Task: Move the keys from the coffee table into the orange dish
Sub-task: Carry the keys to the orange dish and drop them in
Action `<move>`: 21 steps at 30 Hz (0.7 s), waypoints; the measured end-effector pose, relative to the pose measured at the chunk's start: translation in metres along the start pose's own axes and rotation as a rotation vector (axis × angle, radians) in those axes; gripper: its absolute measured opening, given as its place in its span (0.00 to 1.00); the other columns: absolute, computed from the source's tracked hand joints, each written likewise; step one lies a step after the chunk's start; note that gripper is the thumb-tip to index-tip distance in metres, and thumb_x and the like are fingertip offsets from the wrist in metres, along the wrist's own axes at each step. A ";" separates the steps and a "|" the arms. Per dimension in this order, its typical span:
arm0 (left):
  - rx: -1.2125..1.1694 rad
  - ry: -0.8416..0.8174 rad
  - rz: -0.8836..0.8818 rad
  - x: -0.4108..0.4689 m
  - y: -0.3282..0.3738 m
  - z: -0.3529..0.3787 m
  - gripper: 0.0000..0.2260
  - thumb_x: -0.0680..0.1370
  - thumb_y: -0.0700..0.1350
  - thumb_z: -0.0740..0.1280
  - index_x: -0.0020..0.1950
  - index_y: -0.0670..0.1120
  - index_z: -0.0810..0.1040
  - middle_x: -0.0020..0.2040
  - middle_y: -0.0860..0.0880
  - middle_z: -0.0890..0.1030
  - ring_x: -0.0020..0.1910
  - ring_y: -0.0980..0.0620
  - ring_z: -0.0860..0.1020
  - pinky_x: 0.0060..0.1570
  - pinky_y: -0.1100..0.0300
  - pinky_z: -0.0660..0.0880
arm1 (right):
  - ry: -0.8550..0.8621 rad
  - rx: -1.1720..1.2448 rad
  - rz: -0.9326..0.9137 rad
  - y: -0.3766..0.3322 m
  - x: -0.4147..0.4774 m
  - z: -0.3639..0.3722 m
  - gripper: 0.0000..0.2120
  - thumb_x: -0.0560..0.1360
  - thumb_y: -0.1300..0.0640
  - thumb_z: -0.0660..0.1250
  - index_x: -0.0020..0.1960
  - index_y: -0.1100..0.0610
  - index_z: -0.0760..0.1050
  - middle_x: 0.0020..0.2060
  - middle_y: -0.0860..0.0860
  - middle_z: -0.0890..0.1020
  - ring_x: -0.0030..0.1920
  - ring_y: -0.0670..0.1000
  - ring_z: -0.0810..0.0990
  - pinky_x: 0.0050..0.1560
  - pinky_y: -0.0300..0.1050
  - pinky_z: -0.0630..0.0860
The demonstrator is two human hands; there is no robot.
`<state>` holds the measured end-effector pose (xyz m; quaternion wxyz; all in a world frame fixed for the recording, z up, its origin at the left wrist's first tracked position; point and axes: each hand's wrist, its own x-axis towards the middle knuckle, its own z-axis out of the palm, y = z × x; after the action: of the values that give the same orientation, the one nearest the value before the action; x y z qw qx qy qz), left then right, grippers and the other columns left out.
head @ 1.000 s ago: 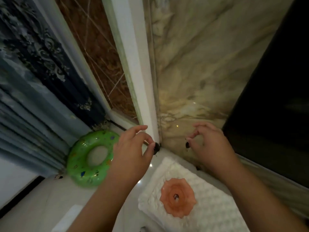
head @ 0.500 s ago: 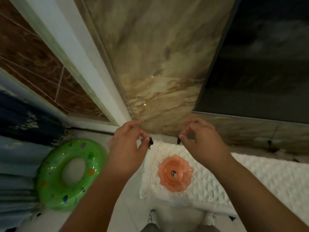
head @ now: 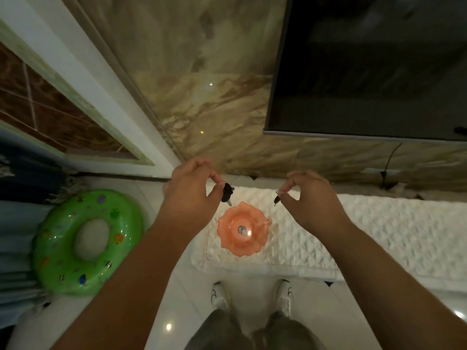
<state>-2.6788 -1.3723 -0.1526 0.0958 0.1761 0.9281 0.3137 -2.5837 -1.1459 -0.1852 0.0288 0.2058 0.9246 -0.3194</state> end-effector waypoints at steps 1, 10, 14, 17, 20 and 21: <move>0.020 -0.003 -0.016 0.000 0.000 0.010 0.04 0.74 0.48 0.70 0.43 0.57 0.77 0.62 0.61 0.71 0.64 0.54 0.69 0.63 0.41 0.66 | -0.015 0.015 -0.001 0.008 0.003 0.007 0.01 0.73 0.53 0.71 0.44 0.50 0.81 0.59 0.45 0.77 0.60 0.49 0.74 0.54 0.42 0.68; 0.074 -0.014 -0.124 0.003 -0.022 0.101 0.06 0.75 0.48 0.70 0.42 0.59 0.75 0.63 0.60 0.72 0.64 0.53 0.68 0.61 0.41 0.68 | -0.187 0.047 0.062 0.083 0.012 0.099 0.03 0.74 0.51 0.68 0.45 0.47 0.80 0.63 0.42 0.75 0.64 0.47 0.70 0.60 0.47 0.71; 0.064 -0.002 -0.148 0.006 -0.041 0.135 0.05 0.75 0.48 0.69 0.42 0.58 0.76 0.63 0.60 0.72 0.64 0.53 0.70 0.61 0.42 0.68 | -0.230 0.055 0.092 0.114 0.012 0.135 0.03 0.74 0.50 0.69 0.43 0.47 0.80 0.62 0.41 0.75 0.63 0.47 0.71 0.59 0.48 0.72; 0.069 -0.011 -0.183 0.005 -0.060 0.158 0.03 0.75 0.49 0.69 0.43 0.57 0.77 0.63 0.60 0.72 0.63 0.53 0.69 0.62 0.43 0.68 | -0.236 0.040 0.102 0.134 0.011 0.161 0.02 0.73 0.50 0.69 0.42 0.46 0.79 0.59 0.41 0.76 0.62 0.47 0.73 0.59 0.48 0.73; 0.071 -0.015 -0.201 0.001 -0.082 0.180 0.02 0.75 0.49 0.69 0.44 0.57 0.77 0.64 0.59 0.72 0.63 0.53 0.70 0.61 0.43 0.69 | -0.236 0.009 0.114 0.149 0.010 0.189 0.02 0.73 0.49 0.70 0.43 0.46 0.81 0.62 0.42 0.75 0.63 0.47 0.72 0.58 0.49 0.74; 0.071 -0.019 -0.203 -0.001 -0.090 0.187 0.02 0.75 0.49 0.69 0.44 0.57 0.77 0.64 0.59 0.72 0.63 0.53 0.71 0.60 0.43 0.69 | -0.234 0.002 0.124 0.153 0.010 0.199 0.03 0.73 0.49 0.70 0.43 0.46 0.81 0.64 0.42 0.73 0.65 0.47 0.69 0.59 0.50 0.73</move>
<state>-2.6478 -1.3372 -0.3545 0.1297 0.0873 0.9507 0.2678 -2.5470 -1.1536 -0.4334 0.1561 0.2239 0.9000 -0.3399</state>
